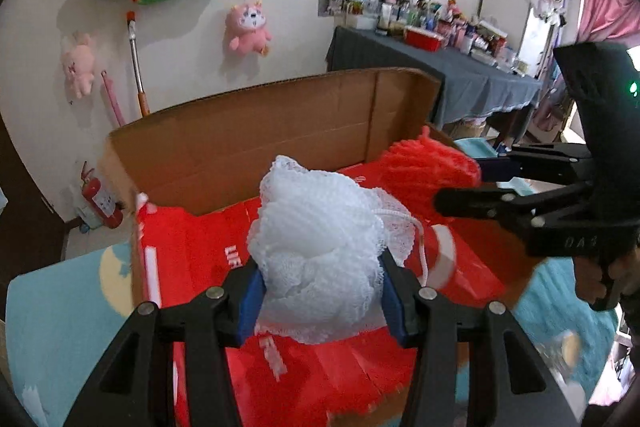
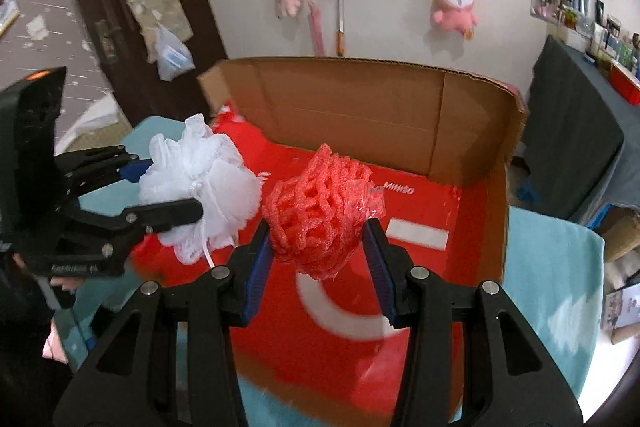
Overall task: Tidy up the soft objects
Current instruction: 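Carry the loofah with the left tool while the right tool carries the red ball into the box, then open both tools to drop the loofah and red ball onto the red liner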
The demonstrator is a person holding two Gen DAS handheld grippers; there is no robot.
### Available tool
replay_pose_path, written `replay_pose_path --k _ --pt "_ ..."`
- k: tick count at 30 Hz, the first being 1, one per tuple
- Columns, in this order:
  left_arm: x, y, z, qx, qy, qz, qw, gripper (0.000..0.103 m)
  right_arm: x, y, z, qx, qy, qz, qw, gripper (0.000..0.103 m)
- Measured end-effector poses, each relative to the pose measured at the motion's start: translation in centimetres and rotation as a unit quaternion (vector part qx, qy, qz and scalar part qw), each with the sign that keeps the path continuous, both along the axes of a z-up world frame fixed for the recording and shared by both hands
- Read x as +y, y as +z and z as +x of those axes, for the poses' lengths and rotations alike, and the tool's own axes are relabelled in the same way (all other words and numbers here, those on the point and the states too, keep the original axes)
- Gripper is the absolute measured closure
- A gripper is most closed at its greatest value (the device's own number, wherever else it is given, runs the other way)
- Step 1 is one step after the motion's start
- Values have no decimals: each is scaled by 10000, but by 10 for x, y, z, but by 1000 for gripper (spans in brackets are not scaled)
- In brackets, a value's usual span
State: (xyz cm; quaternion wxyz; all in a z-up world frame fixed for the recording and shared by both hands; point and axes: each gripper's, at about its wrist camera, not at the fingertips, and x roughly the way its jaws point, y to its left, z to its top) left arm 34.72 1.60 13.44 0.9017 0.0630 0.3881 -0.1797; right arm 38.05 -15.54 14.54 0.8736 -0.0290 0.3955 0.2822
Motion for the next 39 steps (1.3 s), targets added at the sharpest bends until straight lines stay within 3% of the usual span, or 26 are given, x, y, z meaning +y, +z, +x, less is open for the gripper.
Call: replay_pose_path --k 10,17,29,32,39 --pt "-4 -42 68 455 370 181 9981 48 24 -44 82 800 -562 -514 9939 60" --pt "-6 -59 76 516 425 281 9974 42 27 -60 97 937 -767 -586 9909 57" --pt "-8 -52 72 397 362 400 9978 31 23 -59 97 1007 -768 -525 9906 52" --pt "-4 -48 68 372 435 416 9975 28 23 -57 100 1042 -829 -576 9894 44" --pt "7 -32 54 247 622 335 9972 17 15 -50 92 1034 -958 -516 9887 43"
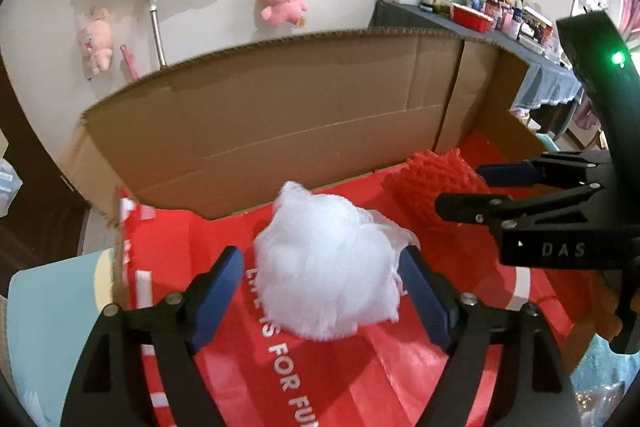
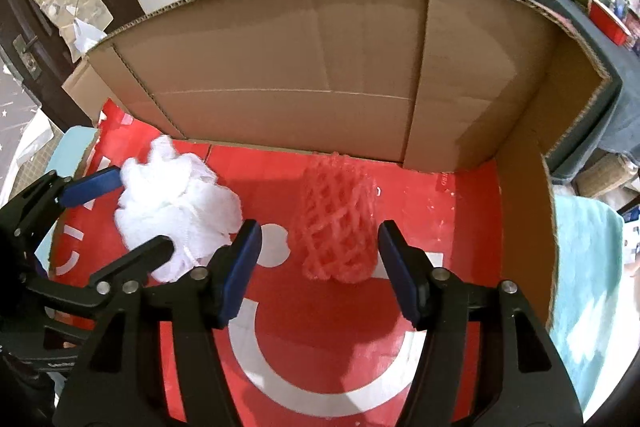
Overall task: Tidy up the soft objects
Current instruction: 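Open both tools to drop the loofah and red ball onto the red liner, then withdraw both tools from the box back over the table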
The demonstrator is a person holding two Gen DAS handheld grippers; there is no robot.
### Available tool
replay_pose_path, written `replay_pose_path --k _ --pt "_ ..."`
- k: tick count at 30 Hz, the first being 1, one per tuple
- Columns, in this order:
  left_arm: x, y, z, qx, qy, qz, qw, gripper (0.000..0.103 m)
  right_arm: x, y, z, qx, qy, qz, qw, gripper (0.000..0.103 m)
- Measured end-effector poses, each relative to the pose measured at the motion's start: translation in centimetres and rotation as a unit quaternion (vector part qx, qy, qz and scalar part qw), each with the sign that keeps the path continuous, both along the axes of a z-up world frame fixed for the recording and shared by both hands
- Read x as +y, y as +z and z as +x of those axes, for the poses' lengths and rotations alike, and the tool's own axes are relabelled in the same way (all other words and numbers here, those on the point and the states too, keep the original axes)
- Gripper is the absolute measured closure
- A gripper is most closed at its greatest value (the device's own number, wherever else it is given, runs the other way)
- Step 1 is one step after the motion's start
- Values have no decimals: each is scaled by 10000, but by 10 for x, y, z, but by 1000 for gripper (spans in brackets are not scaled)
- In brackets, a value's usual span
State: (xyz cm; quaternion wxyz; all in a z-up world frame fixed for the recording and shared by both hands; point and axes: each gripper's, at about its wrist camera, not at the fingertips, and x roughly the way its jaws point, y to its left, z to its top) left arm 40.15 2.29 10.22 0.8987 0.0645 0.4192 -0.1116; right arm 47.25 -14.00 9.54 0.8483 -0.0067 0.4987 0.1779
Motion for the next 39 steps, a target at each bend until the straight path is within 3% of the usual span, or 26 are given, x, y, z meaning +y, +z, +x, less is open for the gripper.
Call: replay_pose_path --k 3,11,13,17,20,29,30,39 --pt "5 14 -14 -166 59 -69 9998 8 -4 10 -10 -87 -30 -23 10000 41" --pt "7 60 -69 -713 112 -218 9972 0 -8 64 -60 -651 -66 41 9978 29" --pt "6 71 -84 -826 133 -259 9962 0 -14 81 -79 -871 -66 38 9962 22" --pt "5 91 -120 -1100 175 -452 9928 0 -18 109 -115 -1215 -63 117 9925 21" --pt "6 105 -155 -1440 247 -553 9877 0 -24 127 -149 -1529 -118 172 9880 13" --pt "13 122 -245 -2095 367 -986 9721 0 -43 158 -263 -2518 -173 410 9667 12" --pt "14 122 -255 -2157 382 -1041 9701 0 -45 160 -277 -2641 -162 418 9635 8" --pt "-2 115 -338 -2814 161 -1146 9526 0 -59 152 -378 -3558 -192 448 9333 4"
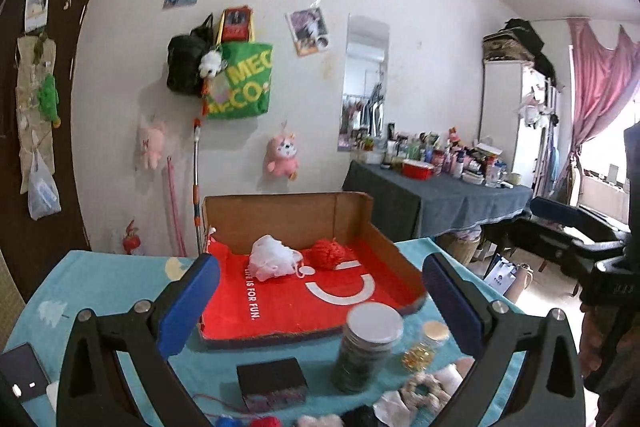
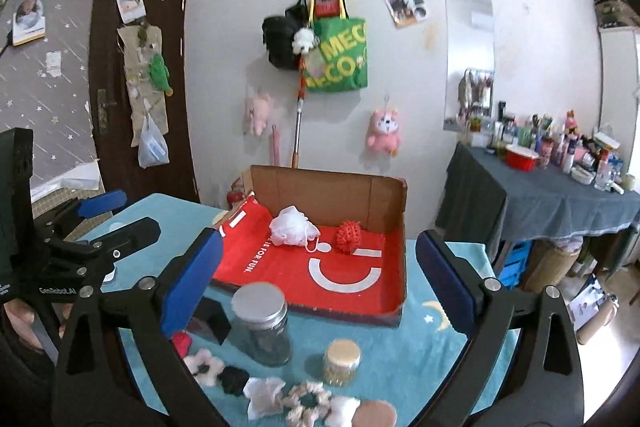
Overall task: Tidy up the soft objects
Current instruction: 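Withdraw both tools from the box back over the table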
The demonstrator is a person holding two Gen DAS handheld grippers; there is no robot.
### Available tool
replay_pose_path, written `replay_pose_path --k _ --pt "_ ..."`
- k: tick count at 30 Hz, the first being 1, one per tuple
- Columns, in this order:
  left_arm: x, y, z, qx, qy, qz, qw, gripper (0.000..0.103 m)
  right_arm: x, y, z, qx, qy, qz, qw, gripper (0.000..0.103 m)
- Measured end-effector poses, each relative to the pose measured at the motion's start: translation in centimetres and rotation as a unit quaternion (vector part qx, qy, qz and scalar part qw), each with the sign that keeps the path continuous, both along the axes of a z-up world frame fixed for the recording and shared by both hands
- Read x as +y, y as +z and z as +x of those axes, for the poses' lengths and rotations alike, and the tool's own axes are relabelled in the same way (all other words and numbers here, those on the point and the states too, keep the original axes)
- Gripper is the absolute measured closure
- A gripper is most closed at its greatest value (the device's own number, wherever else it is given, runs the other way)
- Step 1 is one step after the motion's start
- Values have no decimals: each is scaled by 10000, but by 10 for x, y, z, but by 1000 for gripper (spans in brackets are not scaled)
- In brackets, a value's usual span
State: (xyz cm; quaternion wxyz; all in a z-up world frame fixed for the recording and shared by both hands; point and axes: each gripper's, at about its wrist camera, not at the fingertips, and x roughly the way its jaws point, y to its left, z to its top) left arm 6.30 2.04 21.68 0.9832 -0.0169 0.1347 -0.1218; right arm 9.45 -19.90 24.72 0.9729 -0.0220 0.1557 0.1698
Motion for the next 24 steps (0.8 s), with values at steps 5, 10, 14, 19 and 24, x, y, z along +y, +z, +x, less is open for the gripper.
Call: replay_pose_path --k 5,10,14,19,24 --pt "-12 -12 -34 -271 -11 116 9996 0 0 -18 -40 -202 -50 13 9998 4" --pt "-16 -31 -51 -235 20 6 9997 0 1 -41 -67 -292 -166 4 9994 4" --pt "-19 -49 -59 -168 100 35 9998 0 2 -62 -77 -249 -322 36 9992 4" --pt "-21 -73 -58 67 90 26 9999 0 3 -89 -80 -112 -457 34 9989 4" --pt "-23 -104 -47 460 119 10 9989 0 2 -118 -74 128 -663 71 9977 4"
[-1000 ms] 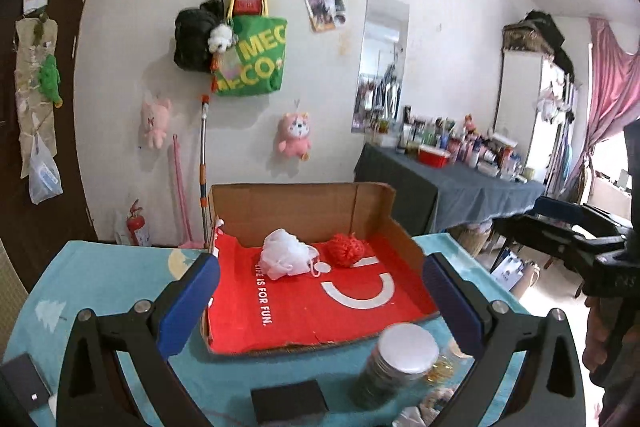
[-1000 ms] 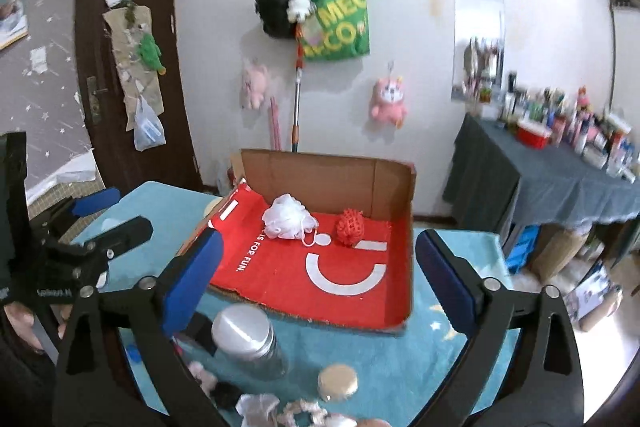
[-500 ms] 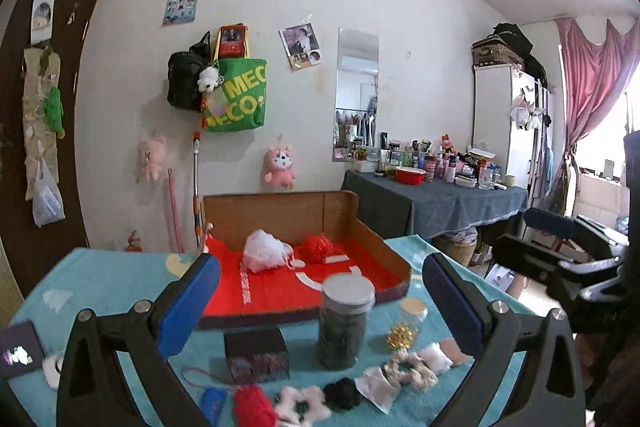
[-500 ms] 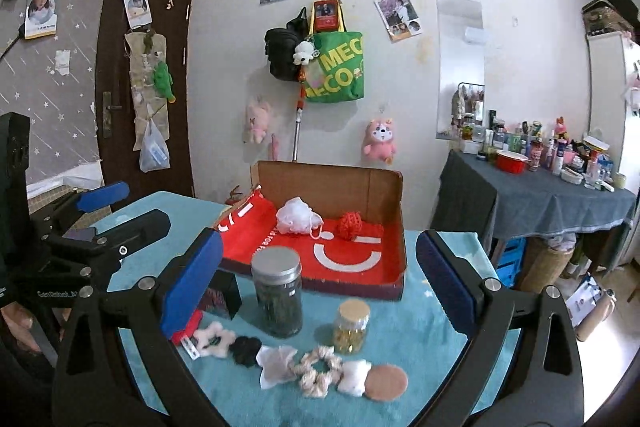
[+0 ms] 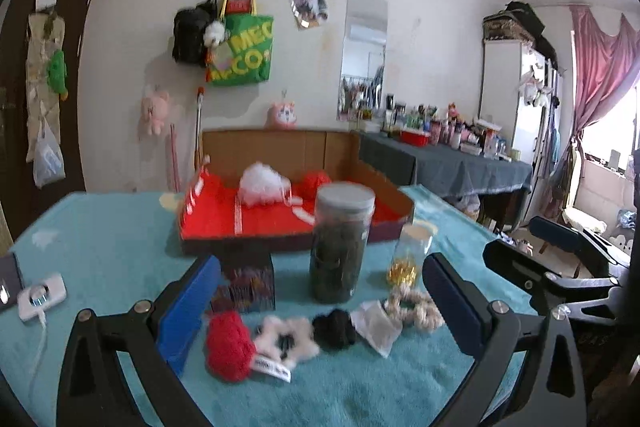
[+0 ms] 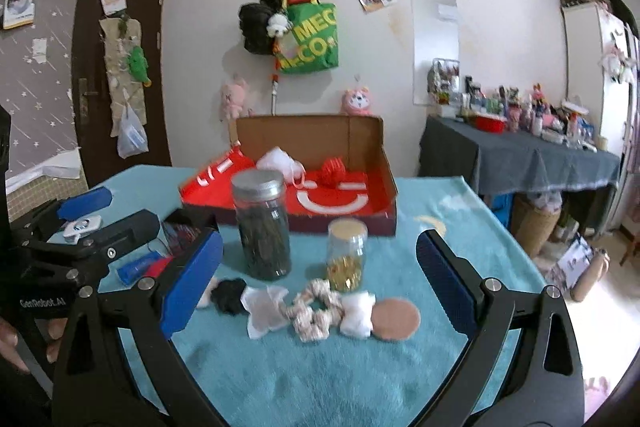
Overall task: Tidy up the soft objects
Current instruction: 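Withdraw both tools from the box back over the table, then grasp the red knitted bunny with the left tool while the right tool grasps the tan round pad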
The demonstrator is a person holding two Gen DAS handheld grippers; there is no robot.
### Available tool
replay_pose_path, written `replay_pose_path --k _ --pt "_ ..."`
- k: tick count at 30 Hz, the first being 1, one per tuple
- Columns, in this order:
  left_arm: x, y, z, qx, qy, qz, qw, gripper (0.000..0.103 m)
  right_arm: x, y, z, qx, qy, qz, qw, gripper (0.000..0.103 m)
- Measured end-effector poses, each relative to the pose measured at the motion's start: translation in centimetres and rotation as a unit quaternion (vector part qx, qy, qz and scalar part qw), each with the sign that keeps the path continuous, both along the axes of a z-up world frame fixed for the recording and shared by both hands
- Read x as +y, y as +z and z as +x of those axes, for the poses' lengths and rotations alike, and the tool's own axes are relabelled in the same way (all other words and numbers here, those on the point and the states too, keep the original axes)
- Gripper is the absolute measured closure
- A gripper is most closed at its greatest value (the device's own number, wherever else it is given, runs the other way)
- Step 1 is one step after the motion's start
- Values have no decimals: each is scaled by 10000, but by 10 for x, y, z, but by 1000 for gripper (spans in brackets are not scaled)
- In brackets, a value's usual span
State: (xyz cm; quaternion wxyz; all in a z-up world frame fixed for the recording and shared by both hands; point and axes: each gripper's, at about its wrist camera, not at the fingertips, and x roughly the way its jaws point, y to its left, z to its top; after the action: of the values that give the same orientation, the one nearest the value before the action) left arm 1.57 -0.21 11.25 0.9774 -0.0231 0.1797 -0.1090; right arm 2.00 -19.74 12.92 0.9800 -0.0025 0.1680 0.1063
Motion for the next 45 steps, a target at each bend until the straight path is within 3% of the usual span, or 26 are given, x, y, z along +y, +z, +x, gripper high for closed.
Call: replay_pose_path --k 8,18,26,45 --pt "1 -46 11 527 84 106 9985 0 -1 -42 11 414 -199 -8 9989 4" --pt "10 -73 23 1004 296 90 9945 0 -6 -77 25 907 -307 30 9954 4" --pt "18 -77 28 1197 523 141 9913 0 -8 -88 27 1069 -367 0 9936 4" --pt "35 -62 29 1116 644 296 9912 0 -10 -91 35 1218 -356 22 9919 4"
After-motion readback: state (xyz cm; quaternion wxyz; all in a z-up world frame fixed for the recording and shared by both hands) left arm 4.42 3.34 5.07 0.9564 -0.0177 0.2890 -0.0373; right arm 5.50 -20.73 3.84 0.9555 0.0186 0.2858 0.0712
